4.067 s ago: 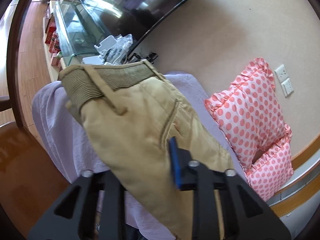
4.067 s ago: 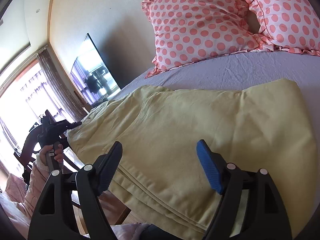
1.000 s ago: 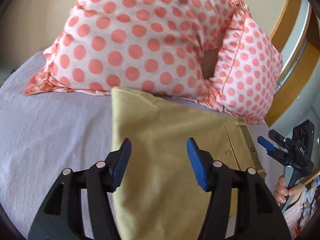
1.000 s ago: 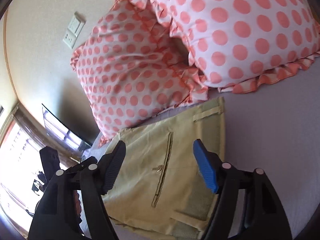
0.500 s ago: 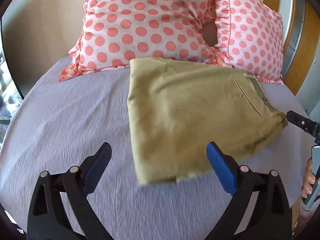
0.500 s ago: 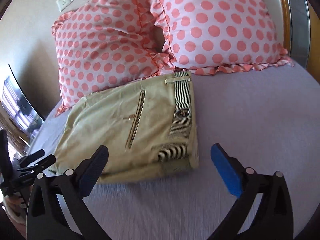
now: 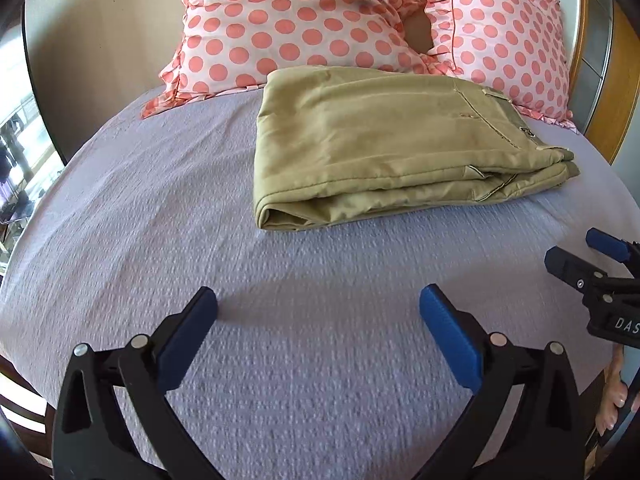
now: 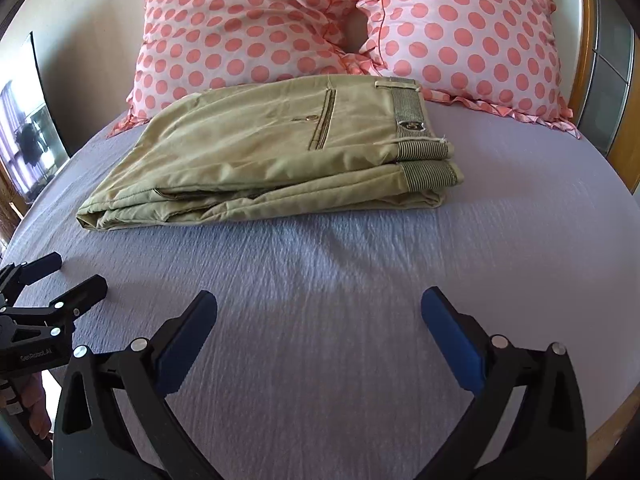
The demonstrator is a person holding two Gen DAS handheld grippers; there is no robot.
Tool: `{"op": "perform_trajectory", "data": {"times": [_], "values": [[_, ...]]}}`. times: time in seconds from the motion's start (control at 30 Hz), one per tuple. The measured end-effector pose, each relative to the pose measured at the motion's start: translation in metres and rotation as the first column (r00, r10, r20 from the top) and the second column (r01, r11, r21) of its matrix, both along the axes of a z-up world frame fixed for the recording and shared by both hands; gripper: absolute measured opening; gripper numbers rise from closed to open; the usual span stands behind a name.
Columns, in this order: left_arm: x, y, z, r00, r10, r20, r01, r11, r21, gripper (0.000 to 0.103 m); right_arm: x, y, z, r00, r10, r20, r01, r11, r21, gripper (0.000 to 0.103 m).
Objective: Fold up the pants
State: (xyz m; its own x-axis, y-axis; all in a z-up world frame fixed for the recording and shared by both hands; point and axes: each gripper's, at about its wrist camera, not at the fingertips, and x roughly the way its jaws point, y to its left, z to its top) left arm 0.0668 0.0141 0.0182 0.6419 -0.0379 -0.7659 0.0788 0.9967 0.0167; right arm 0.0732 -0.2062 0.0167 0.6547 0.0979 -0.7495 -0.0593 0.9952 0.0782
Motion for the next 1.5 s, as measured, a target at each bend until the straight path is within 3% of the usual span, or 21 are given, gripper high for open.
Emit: {"op": "perform_trajectory", "data": {"times": [0.07,0.37,1.5], "values": [[-0.0006,0.0006,-0.0006,1.000,-0.003,0.008,0.003,1.000,0.000,0.101,-0.0030,0.0047,-0.0024,1.000,-0.012,0.020,0.013,0.999,-0.050,0.102],[-0.0057,0.0019,-0.0017,0.998,-0.002,0.056,0.002,1.000,-0.002,0.101,-0.0033,0.0035,-0.0027,1.000,-0.020,0.020,0.021,0.999,-0.044,0.102],[-0.0046,0.0026,-0.0015,0.998,-0.005,0.056,0.005,1.000,-0.002,0.101,-0.0030,0.0037,-0.0028,1.000,-0.021,0.020,0.022,0.999,-0.043,0.102]]}}
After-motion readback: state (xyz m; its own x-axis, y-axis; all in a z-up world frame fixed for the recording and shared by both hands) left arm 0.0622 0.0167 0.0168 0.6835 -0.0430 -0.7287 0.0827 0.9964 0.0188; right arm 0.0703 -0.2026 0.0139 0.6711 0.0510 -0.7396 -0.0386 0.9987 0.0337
